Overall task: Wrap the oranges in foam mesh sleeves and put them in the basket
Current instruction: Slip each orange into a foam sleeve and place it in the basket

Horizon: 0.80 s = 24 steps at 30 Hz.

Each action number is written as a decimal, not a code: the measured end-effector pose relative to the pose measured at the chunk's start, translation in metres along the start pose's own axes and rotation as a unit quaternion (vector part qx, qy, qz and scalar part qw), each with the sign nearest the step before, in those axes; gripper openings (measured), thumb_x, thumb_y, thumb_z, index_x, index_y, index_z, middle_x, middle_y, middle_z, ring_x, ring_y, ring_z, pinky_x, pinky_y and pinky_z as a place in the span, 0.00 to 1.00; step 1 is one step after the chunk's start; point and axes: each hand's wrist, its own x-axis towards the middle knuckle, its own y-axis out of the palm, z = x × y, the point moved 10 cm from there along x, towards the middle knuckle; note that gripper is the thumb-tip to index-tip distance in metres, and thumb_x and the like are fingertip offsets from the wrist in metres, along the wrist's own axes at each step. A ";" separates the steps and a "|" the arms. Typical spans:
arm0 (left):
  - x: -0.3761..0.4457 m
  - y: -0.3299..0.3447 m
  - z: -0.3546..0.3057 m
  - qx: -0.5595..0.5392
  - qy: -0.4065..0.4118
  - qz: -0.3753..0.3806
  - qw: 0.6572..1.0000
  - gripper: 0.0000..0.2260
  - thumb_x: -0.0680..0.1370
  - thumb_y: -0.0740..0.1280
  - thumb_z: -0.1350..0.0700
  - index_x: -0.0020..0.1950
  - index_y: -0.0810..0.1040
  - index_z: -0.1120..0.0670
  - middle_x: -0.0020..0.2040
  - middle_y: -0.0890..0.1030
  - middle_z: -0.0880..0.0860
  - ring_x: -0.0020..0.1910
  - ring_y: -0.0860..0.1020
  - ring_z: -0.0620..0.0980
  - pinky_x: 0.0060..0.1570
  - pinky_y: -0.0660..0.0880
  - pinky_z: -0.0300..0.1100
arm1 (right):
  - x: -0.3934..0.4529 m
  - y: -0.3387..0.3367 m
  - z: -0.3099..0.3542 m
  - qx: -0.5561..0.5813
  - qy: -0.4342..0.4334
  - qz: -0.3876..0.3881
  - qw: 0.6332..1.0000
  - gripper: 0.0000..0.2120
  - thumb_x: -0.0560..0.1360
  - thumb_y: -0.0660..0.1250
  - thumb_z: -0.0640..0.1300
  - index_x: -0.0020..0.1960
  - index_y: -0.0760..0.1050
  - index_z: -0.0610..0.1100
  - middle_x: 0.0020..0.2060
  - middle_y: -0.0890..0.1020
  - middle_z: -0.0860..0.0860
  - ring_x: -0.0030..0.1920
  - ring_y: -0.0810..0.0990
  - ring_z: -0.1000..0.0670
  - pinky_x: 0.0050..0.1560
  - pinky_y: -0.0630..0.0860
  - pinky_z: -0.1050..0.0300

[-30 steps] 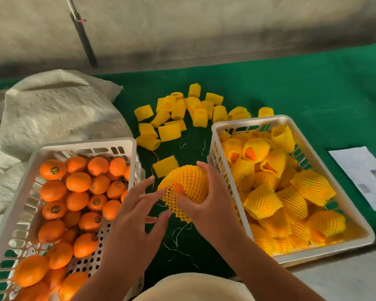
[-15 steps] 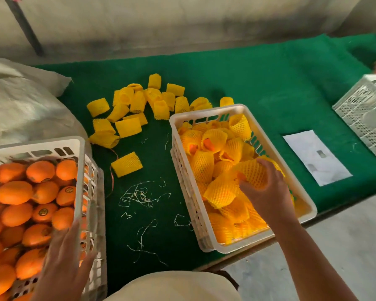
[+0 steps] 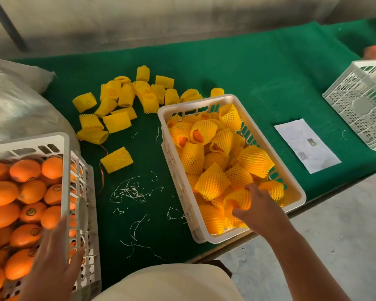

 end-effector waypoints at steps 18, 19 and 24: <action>-0.017 -0.027 -0.029 -0.054 -0.022 -0.024 0.998 0.30 0.81 0.63 0.38 0.81 0.56 0.34 0.78 0.64 0.46 0.73 0.70 0.52 0.62 0.78 0.61 | -0.044 -0.048 0.129 0.123 -0.183 -0.070 0.973 0.27 0.72 0.67 0.66 0.68 0.77 0.56 0.64 0.81 0.54 0.58 0.79 0.54 0.48 0.77 0.61; -0.017 -0.033 -0.023 -0.061 -0.036 -0.035 0.997 0.27 0.81 0.60 0.34 0.79 0.58 0.34 0.77 0.66 0.45 0.71 0.72 0.51 0.61 0.78 0.59 | -0.048 -0.035 0.149 0.126 -0.203 -0.057 0.969 0.25 0.73 0.68 0.64 0.68 0.77 0.57 0.64 0.81 0.55 0.58 0.78 0.55 0.47 0.76 0.64; -0.019 -0.047 0.018 -0.084 -0.105 -0.025 0.991 0.21 0.82 0.51 0.31 0.68 0.71 0.37 0.66 0.77 0.43 0.61 0.76 0.43 0.57 0.74 0.44 | -0.060 0.028 0.223 0.087 -0.250 0.018 0.964 0.23 0.76 0.72 0.59 0.70 0.75 0.57 0.68 0.78 0.52 0.68 0.74 0.50 0.66 0.77 0.44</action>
